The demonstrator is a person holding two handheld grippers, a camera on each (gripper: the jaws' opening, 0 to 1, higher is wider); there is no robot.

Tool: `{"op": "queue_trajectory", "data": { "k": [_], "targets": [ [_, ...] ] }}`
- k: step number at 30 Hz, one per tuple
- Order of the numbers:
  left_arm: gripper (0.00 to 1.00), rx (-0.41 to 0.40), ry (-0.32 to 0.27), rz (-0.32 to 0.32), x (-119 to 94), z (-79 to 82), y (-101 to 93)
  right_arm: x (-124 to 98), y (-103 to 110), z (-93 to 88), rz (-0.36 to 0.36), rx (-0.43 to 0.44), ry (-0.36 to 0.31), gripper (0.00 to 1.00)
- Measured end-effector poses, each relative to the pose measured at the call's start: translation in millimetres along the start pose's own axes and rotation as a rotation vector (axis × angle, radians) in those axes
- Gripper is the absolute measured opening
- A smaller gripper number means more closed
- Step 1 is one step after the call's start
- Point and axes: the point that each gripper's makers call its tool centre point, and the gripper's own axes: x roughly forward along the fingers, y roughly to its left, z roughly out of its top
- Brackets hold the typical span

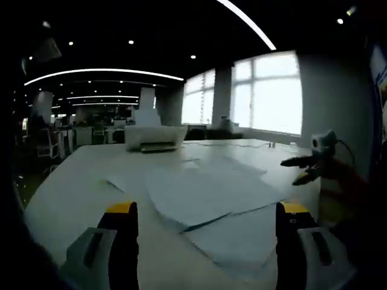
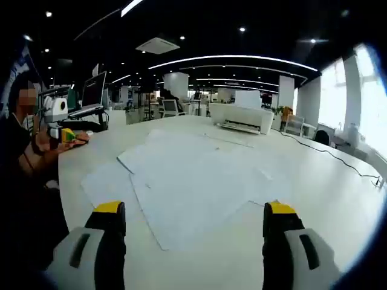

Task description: Organize the stack of printing papers by aligning and flattening the scattered papers on the table

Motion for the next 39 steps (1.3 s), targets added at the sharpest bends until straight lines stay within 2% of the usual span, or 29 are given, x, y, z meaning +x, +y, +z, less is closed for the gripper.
{"op": "queue_trajectory", "data": {
  "k": [13,19,39],
  "targets": [
    [0.97,-0.002,-0.003,-0.001,-1.5,0.5,-0.4,0.9,1.6,-1.4,0.003,0.0,0.005,0.89],
    [0.97,0.01,0.003,0.005,-2.5,0.5,-0.2,2.4,0.6,-3.0,0.013,0.029,0.004,0.89],
    [0.97,0.009,-0.001,0.003,-2.3,1.7,0.6,3.0,3.5,-3.2,0.018,0.017,0.006,0.88]
  ]
}}
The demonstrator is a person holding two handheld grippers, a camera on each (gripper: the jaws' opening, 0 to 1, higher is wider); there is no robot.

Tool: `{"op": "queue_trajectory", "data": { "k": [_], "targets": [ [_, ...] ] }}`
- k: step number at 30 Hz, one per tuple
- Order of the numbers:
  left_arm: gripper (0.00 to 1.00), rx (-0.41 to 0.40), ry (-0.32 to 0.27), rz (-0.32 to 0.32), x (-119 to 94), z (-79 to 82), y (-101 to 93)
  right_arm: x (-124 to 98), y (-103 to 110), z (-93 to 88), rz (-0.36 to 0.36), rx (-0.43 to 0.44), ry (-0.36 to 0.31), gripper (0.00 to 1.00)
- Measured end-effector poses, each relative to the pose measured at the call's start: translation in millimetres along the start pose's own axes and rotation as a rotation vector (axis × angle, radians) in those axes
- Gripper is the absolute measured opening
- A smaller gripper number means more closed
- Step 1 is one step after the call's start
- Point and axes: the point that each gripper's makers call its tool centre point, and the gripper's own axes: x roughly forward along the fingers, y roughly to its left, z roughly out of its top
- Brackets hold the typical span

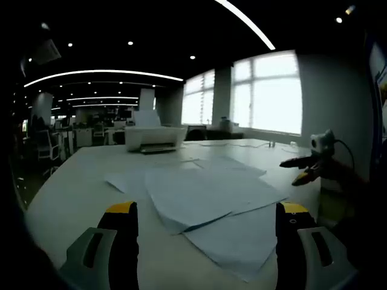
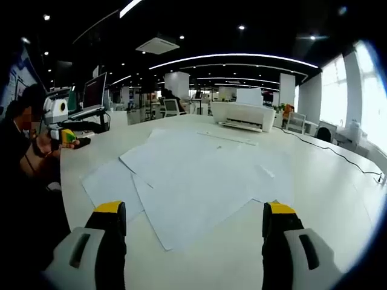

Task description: Organize the stack of printing papers by aligning and flattening the scattered papers on the table

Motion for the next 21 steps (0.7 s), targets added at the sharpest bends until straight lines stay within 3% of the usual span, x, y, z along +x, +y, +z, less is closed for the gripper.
{"op": "queue_trajectory", "data": {
  "k": [21],
  "targets": [
    [0.97,0.0,0.002,-0.006,0.6,-0.8,-1.7,1.8,2.1,1.0,0.001,-0.017,0.005,0.89]
  ]
}}
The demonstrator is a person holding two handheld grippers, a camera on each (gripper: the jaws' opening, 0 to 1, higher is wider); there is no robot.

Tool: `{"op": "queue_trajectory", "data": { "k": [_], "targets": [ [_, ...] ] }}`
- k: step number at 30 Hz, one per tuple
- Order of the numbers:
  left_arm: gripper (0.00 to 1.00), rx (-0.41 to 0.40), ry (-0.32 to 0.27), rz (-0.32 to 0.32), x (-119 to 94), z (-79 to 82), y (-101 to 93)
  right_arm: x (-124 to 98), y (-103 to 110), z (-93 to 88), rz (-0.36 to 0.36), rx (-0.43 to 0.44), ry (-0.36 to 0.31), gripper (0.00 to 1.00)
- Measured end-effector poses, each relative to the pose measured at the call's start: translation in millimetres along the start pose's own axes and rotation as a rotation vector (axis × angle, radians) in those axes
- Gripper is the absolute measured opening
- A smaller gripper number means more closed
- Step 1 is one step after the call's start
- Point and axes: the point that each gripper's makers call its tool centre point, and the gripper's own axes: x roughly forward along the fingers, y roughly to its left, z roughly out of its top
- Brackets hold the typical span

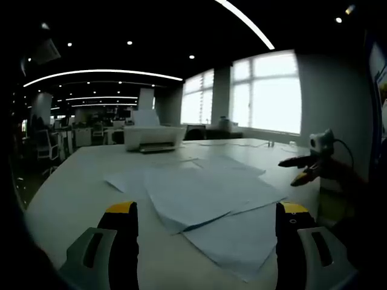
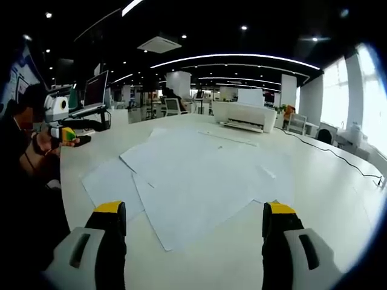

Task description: Organize the stack of printing papers by aligning and flattening the scattered papers on the table

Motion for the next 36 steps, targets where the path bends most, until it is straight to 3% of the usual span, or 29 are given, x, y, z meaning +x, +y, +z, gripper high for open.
{"op": "queue_trajectory", "data": {
  "k": [20,27,36],
  "targets": [
    [0.97,0.003,0.003,-0.009,0.6,-0.6,-2.2,7.8,-0.8,7.0,0.005,-0.009,-0.01,0.88],
    [0.97,0.005,-0.002,-0.013,0.3,1.0,-3.7,19.6,-13.0,15.2,0.017,-0.015,-0.02,0.88],
    [0.97,0.009,-0.005,-0.014,0.0,2.9,-3.7,28.5,-3.1,25.8,0.033,-0.014,-0.036,0.88]
  ]
}}
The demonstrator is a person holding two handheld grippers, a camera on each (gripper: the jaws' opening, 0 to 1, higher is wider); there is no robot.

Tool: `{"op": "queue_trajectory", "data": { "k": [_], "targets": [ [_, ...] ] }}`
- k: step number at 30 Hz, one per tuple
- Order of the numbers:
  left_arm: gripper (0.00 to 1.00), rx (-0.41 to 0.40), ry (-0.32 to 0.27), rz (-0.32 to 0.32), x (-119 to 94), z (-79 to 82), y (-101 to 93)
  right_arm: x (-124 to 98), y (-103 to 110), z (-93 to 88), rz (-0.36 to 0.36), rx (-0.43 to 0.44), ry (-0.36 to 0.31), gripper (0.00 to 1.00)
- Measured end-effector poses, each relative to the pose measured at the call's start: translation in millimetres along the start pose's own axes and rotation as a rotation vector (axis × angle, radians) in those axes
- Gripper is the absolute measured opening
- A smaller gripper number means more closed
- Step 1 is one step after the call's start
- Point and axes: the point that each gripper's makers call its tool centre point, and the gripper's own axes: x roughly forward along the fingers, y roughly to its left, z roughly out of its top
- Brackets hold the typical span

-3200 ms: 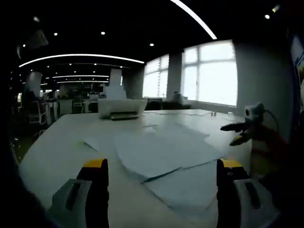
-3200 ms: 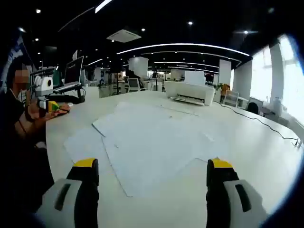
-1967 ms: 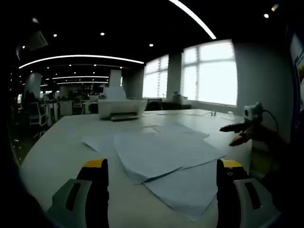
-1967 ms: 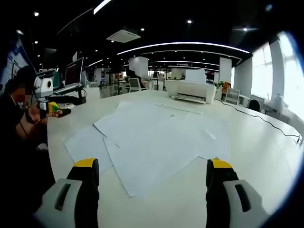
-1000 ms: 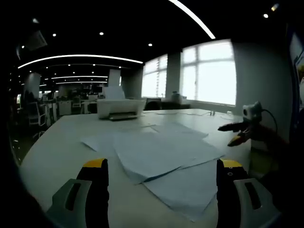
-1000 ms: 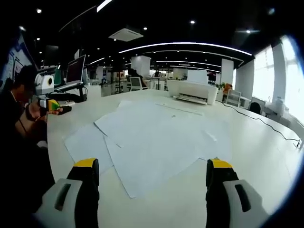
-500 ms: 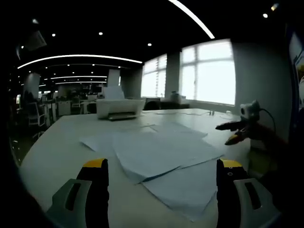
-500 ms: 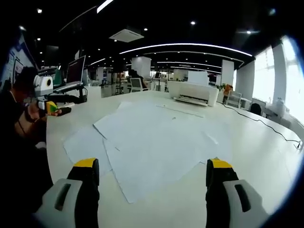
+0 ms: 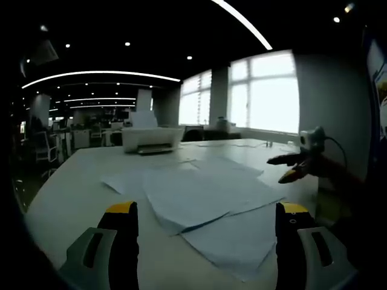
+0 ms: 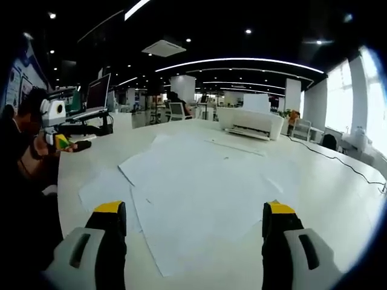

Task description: Organize the stack of printing papers by aligning and flattening the scattered papers on the table

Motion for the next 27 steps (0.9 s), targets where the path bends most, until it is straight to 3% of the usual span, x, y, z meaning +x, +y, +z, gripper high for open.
{"op": "queue_trajectory", "data": {
  "k": [18,27],
  "targets": [
    [0.97,0.006,0.0,-0.003,-1.5,0.9,-0.4,26.0,13.8,20.9,0.032,-0.029,-0.008,0.88],
    [0.97,0.006,0.003,-0.005,-0.9,0.8,-0.6,46.4,2.9,31.5,0.044,-0.013,-0.008,0.88]
  ]
}}
